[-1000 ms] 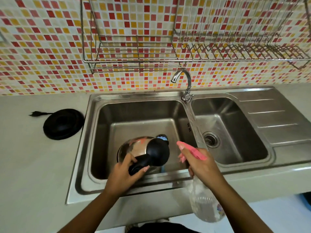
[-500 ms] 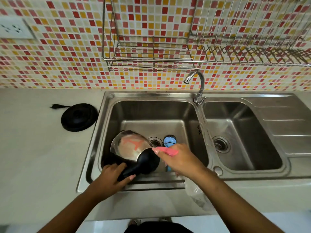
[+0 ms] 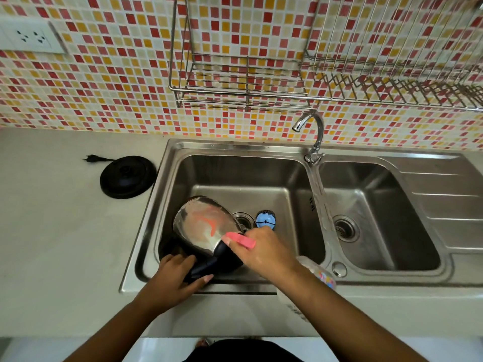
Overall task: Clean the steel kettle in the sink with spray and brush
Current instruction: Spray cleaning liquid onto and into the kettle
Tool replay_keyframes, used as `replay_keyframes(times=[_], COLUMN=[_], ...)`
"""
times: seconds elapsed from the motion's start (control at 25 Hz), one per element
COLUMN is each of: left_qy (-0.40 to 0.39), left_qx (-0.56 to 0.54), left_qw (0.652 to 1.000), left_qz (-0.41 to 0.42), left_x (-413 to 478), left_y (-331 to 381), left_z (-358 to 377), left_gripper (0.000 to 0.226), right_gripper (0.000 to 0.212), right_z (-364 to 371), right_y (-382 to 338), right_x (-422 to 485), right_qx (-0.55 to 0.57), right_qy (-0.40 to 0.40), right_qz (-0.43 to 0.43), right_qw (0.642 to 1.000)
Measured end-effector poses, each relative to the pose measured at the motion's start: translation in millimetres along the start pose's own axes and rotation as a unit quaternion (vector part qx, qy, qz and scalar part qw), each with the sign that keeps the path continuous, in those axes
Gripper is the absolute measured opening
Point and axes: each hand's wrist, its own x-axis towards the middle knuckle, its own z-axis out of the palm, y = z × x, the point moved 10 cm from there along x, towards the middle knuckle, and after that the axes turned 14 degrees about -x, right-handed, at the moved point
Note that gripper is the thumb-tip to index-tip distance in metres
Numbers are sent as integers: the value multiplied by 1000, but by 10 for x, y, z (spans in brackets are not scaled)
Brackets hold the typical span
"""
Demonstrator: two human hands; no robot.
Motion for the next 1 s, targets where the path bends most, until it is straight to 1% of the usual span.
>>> replay_keyframes(times=[0.04,0.12,0.24,0.32,0.4,0.52,0.6,0.72,0.92,1.0], left_qy=[2,0,-5,-5,-3,5,10,18,21,22], left_qx=[2,7,8,5,2,2,5,-3,-20,-32], left_qw=[1000,1000,1000,1000,1000,1000,1000,999,999,998], left_qz=[4,14,11,12,12,18,23,30,40,46], left_x=[-9,-18,-14,-13,-15,-23,-30,-33,-57,-57], left_y=[1,15,5,21,21,20,20,25,67,72], left_z=[3,15,28,25,23,13,7,-9,-30,-57], left_gripper=[64,55,45,45,46,46,47,48,43,36], right_gripper=[63,63,64,62,61,60,64,64,61,59], right_z=[-8,-35,-36,-23,-65,-151,-183,-175,-206,-165], right_y=[-12,-24,-122,-171,-130,-48,-45,-49,26,7], right_x=[-4,-9,-34,-39,-21,13,46,101,60,51], right_qx=[-5,-6,-32,-51,-40,-10,5,3,24,38], right_qy=[2,9,12,3,5,31,45,40,33,17], right_qz=[3,8,-25,-41,-22,6,2,-9,14,3], right_qw=[1000,1000,999,998,999,999,999,999,999,999])
